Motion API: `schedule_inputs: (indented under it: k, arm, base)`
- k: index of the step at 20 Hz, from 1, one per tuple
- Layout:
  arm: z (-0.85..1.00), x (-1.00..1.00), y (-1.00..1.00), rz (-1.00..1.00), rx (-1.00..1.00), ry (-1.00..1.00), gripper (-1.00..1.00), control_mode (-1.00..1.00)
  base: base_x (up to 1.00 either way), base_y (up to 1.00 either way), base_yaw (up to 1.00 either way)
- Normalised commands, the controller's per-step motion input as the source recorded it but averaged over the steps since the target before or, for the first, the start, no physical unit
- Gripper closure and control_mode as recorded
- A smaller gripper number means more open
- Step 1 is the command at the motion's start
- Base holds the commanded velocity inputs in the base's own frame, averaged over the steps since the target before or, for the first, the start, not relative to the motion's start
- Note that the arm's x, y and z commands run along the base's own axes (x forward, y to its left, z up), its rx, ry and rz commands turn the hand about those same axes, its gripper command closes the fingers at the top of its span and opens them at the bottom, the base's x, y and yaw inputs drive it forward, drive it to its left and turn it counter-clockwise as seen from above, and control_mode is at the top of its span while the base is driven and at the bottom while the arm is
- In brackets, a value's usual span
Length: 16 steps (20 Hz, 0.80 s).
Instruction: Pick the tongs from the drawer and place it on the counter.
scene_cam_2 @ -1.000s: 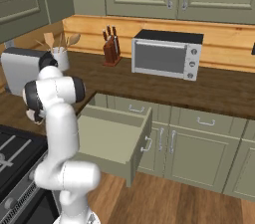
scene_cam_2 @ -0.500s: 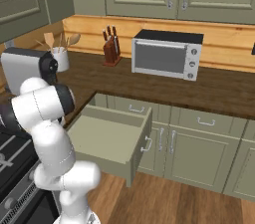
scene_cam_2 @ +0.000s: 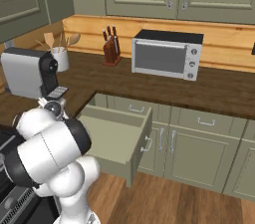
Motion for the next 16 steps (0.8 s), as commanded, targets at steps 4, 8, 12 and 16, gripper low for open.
schedule_inputs:
  k: [4,8,12,16]
  arm:
    - [1.00,0.00,-0.11,-0.01,0.02,-0.19,-1.00,-1.00]
    - [1.00,0.00,-0.02,-0.01,-0.02,-0.42,-1.00,-1.00]
    - [1.00,0.04,0.00,-0.05,-0.04,-0.50,-1.00,-1.00]
    - [1.00,-0.05,-0.25,-0.15,-0.03,-0.22,-1.00,-1.00]
  base:
    - [0.00,0.00,0.00]
    - [0.00,0.00,0.00]
    - [0.00,0.00,0.00]
    - [0.00,0.00,0.00]
